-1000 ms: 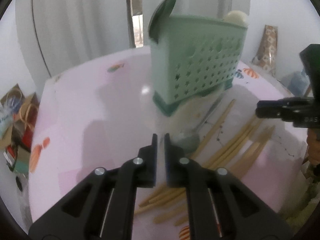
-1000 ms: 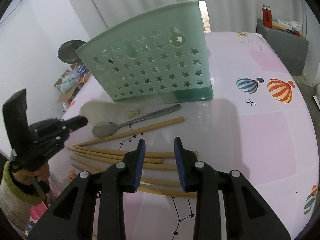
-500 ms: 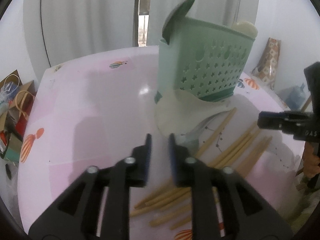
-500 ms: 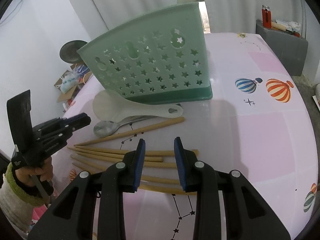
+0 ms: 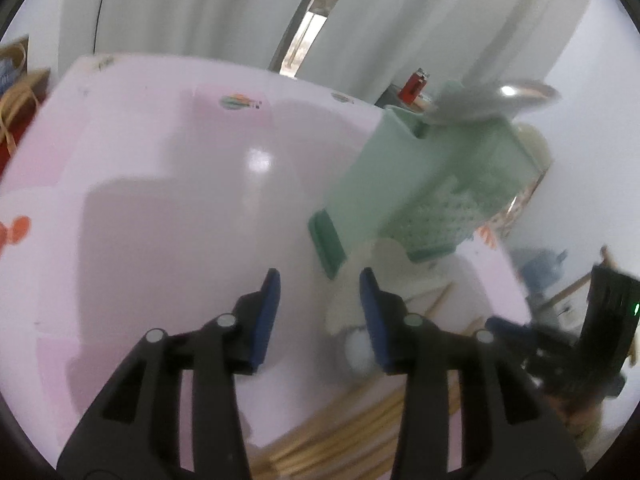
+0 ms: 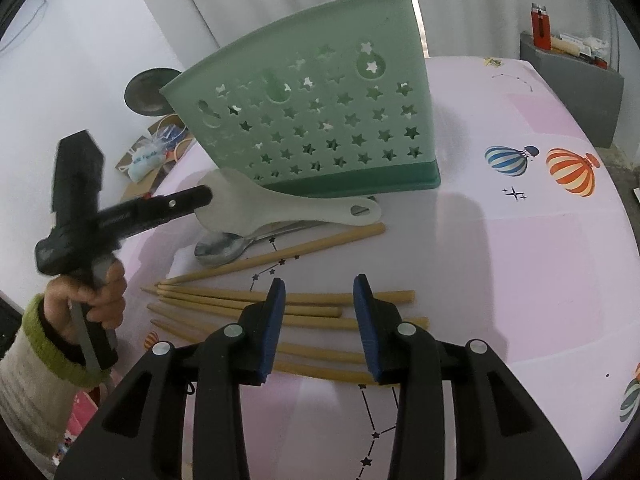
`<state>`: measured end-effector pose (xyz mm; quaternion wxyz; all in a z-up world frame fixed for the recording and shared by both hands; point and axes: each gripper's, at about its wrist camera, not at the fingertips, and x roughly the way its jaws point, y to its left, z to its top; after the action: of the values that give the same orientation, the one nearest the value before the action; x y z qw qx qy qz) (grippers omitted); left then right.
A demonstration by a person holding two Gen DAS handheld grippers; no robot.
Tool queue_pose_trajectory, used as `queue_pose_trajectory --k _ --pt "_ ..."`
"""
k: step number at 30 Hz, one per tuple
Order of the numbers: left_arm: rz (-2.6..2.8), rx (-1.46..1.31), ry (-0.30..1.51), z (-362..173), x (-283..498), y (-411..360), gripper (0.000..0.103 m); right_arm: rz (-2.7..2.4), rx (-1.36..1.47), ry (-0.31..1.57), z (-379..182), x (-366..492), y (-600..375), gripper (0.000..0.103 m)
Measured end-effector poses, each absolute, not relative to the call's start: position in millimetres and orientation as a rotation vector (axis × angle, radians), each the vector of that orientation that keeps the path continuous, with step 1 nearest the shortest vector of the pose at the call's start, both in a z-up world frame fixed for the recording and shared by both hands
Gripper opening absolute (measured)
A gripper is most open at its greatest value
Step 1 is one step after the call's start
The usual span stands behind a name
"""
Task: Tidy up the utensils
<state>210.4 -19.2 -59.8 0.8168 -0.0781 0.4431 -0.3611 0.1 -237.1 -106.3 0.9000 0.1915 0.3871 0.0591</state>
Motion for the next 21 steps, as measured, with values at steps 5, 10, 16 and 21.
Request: queue_pose_trajectory --k 5,10,16,21 --pt "-0.809 -0.188 0.980 -67.9 218.4 -26.2 0.034 0.121 0.408 0.804 -108.4 0.6 -239.3 0.035" --pt "-0.832 -0.129 0.962 -67.5 212.3 -37.7 0.017 0.123 0.415 0.807 -110.1 1.0 -239.9 0.035" --pt "-0.837 -0.054 0.898 -57.2 196.0 -40.8 0.010 0.119 0.415 0.806 -109.4 1.7 -240.9 0.035" --pt "-0.840 0.024 0.795 -39.5 170.7 -44.2 0.005 0.116 0.416 0.802 -108.0 0.5 -239.9 0.035"
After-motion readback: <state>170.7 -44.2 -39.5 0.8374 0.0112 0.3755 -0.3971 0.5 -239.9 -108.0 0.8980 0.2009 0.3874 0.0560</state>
